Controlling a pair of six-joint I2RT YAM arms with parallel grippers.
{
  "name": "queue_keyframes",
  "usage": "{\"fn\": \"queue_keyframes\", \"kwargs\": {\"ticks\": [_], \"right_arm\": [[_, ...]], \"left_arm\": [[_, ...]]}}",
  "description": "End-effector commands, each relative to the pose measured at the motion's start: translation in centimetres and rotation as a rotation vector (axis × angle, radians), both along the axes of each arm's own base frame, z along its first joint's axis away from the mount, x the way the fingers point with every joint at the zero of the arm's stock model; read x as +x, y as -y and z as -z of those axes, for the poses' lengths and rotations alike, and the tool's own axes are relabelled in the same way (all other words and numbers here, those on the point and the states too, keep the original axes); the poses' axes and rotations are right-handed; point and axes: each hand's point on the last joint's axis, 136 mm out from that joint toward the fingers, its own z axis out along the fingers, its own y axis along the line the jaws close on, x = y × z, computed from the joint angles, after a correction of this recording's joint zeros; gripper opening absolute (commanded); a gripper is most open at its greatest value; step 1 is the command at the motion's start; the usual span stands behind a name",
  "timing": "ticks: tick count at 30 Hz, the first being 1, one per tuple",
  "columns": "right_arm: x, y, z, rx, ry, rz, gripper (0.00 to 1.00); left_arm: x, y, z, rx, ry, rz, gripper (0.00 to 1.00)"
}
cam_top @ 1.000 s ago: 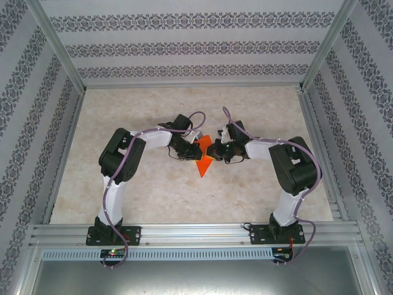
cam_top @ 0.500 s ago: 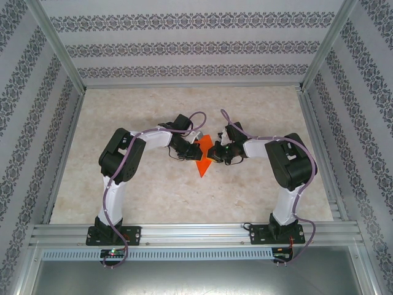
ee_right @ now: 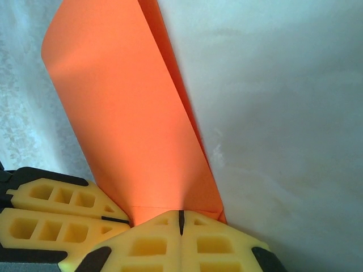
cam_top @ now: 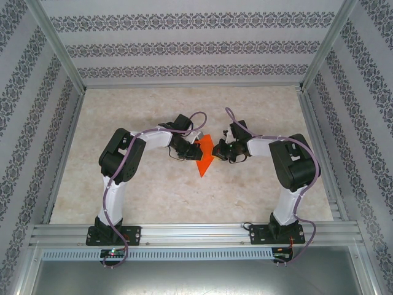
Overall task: Fold a paper plane with a square sheet of paper (pick it up from the middle)
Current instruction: Third fold the triangle at the center of the table.
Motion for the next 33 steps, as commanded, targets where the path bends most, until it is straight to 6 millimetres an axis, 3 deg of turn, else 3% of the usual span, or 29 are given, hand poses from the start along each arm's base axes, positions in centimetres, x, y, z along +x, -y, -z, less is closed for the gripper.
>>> {"fn": "queue_keyframes", "kwargs": {"ticks": [1,9,15,23,33], "right_arm": [[0.7,3.4,1.1,-0.148,0.008,0.071,0.0],[0.3,4.4,-1.6,-0.213,0.075,0.067,0.0],[-1.3,0.1,-4.1,-0.054,0.103,0.003,0.0],[-3.1,-4.3,-2.1,0.024,0.029,-0.052,0.0],[-4.9,-4.5,0.5,-0.003,-0.038,-0.078,0.0]], "left_arm": [[-2.6,-4.4,6.1,0.252,-0.079,-0.007,0.11],[-2.6,-4.1,5.8,0.231,-0.081,-0.008,0.11],[-2.4,-3.6,5.7,0.205,-0.087,-0.01,0.11],[-2.2,-3.2,5.4,0.189,-0.088,-0.01,0.11],[-2.2,-3.2,5.7,0.183,-0.098,-0.013,0.11]]}}
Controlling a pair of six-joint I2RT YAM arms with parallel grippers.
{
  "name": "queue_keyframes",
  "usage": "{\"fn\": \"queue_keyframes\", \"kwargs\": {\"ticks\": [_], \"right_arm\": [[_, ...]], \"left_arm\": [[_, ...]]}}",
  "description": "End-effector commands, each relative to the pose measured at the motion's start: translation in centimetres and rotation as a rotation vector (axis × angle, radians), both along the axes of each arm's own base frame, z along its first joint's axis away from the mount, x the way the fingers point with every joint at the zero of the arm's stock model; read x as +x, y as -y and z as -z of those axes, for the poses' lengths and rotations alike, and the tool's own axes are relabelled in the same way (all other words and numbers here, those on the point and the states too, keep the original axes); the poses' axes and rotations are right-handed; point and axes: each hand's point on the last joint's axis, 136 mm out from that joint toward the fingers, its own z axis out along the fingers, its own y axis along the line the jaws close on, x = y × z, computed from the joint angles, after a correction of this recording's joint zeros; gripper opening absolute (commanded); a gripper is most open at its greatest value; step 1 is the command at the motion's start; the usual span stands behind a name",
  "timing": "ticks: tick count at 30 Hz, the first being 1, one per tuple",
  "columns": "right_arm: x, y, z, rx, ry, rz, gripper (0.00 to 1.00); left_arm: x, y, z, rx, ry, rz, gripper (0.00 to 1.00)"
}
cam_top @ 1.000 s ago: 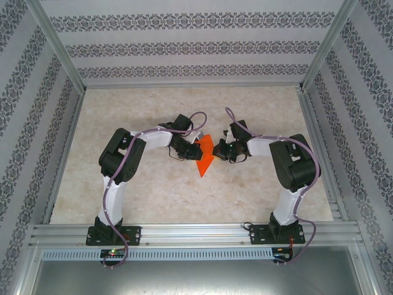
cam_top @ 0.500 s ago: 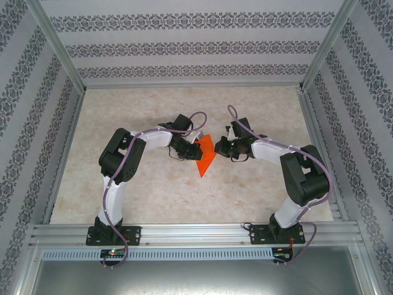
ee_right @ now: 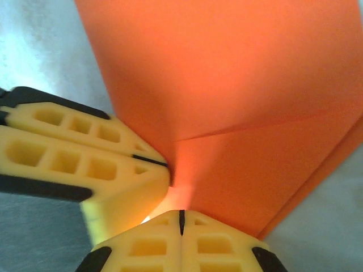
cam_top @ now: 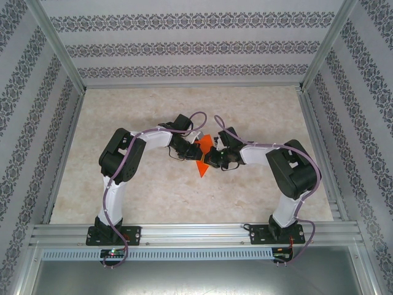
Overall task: Fold a paper plane with a square sheet of paper (pick it up from the middle)
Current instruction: Third fold the triangle at the center of the table.
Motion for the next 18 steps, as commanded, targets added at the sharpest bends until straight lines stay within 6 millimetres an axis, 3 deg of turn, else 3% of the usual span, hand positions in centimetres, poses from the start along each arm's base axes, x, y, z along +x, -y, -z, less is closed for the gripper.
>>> {"fn": "queue_keyframes", "kwargs": {"ticks": [1,18], "right_arm": [[-1.1,-0.4,1.1,0.008,-0.036,-0.021,0.0],[-4.4,-1.2,0.6,-0.004,-0.045,-0.079,0.0]], "left_arm": [[-2.2,-3.2,5.8,0.189,-0.099,-0.013,0.11],[-2.2,-3.5,6.6,0.202,-0.116,-0.005,0.11]]}}
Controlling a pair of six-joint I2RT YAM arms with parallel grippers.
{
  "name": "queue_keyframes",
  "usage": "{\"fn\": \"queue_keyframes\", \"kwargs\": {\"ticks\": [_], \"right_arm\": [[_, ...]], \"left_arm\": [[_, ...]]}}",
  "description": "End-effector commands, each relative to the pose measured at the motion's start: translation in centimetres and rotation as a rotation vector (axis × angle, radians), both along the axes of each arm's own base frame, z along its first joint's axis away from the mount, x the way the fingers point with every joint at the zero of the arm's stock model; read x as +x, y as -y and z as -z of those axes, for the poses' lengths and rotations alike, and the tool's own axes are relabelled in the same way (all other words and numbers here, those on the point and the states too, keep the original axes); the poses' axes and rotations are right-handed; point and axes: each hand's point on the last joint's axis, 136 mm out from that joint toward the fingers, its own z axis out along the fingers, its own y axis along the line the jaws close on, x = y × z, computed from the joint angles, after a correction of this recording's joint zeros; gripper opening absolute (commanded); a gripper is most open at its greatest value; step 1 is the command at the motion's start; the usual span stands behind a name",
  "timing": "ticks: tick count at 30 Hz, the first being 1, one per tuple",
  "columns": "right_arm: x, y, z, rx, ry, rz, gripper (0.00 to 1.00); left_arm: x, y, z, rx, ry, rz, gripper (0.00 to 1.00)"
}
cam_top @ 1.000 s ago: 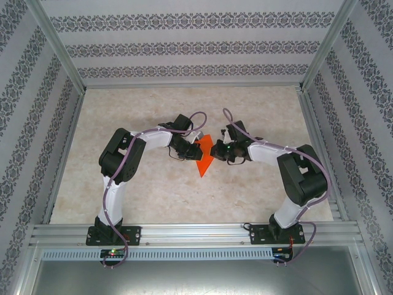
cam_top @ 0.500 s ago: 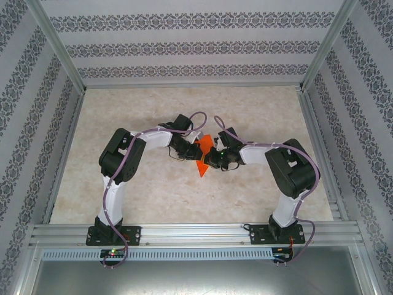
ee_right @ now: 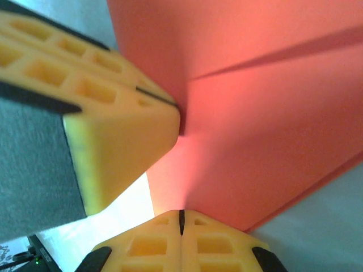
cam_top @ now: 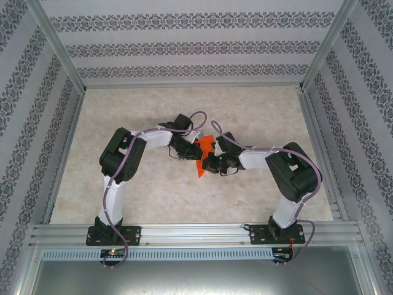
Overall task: Fold a paper plane with a square sheet of paper (pick it up from the middle)
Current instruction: Third fold the triangle at the center of the table.
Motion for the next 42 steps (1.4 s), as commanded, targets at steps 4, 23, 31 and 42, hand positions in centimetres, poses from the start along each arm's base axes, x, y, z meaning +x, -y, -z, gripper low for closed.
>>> {"fn": "queue_keyframes", "kwargs": {"ticks": [4,23,31,42], "right_arm": [[-2.3,-0.2,0.7,-0.022,-0.053,-0.025,0.0],[-1.6,-1.7,0.9,0.018,-0.053,-0.006,0.0],[-4.7,-1.3,1.1,-0.048,-0.111,-0.093,0.0],[-7.6,-0.3,2.1,-0.128,-0.158,-0.147,0.0]], "left_arm": [[-2.3,-3.7,6.7,0.211,-0.105,-0.006,0.11],[-2.4,-3.8,6.9,0.207,-0.113,-0.006,0.11],[-2.1,-4.0,7.0,0.207,-0.111,-0.013,0.11],[-2.0,-4.2,7.1,0.208,-0.116,-0.017,0.11]]}}
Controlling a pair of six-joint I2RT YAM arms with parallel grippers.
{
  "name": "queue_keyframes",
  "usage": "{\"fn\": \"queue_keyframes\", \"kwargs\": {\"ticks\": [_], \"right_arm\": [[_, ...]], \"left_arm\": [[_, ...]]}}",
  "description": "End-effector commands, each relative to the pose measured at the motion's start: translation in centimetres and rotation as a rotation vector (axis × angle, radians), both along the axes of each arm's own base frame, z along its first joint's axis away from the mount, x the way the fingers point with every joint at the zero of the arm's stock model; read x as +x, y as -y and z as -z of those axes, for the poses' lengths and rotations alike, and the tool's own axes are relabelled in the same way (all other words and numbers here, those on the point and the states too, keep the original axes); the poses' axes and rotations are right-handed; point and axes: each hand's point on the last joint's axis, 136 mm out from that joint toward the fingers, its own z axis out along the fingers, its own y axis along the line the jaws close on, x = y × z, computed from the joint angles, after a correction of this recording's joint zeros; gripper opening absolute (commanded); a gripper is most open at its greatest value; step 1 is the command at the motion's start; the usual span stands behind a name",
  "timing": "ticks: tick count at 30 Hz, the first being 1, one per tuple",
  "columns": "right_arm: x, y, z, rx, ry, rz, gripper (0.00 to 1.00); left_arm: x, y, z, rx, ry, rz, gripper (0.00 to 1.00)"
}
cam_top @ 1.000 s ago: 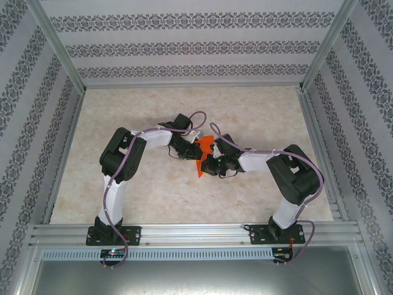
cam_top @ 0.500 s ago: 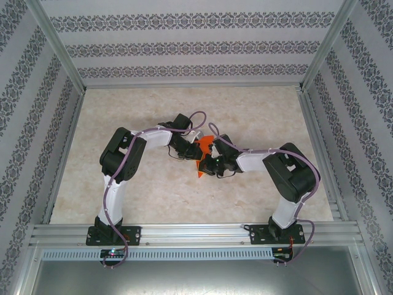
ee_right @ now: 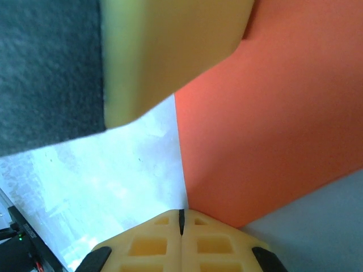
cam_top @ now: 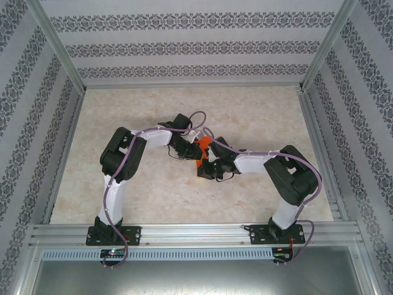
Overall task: Fold a paper plane with a square sheet of paper (pick it up from the middle)
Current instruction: Third fold the triangle at the center of the table.
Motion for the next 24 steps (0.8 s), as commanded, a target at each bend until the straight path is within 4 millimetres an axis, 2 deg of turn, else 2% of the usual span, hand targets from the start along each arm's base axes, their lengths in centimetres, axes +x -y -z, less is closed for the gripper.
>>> {"fn": "queue_keyframes", "kwargs": {"ticks": [1,5,9,12,16,21,24], "right_arm": [[-4.6,1.5,2.1,-0.092,-0.137,-0.063,0.0],[-5.3,1.3,2.1,-0.08,-0.149,-0.065,0.0],[-5.1,0.6,0.7,-0.037,-0.134,-0.066,0.0],[-3.4,0.4,-0.9,-0.009,-0.08,-0.035,0.0],[0.3,0.6,-2.3,0.056,0.008,0.073,0.0],[2.4,0.6,-1.6,0.062,0.022,0.111,0.0],[2.4,0.4,-0.6,0.048,-0.002,0.095,0.0]], "left_arm": [[-2.1,-4.1,7.1,0.235,-0.096,-0.018,0.11],[-2.1,-4.1,7.1,0.235,-0.093,-0.014,0.11],[-2.0,-4.1,7.1,0.232,-0.093,-0.014,0.11],[-2.0,-4.0,7.0,0.227,-0.094,-0.013,0.11],[-2.0,-3.9,6.9,0.22,-0.095,-0.015,0.11],[-2.1,-3.8,6.9,0.219,-0.099,-0.015,0.11],[-2.0,-3.9,6.8,0.217,-0.095,-0.014,0.11]]}}
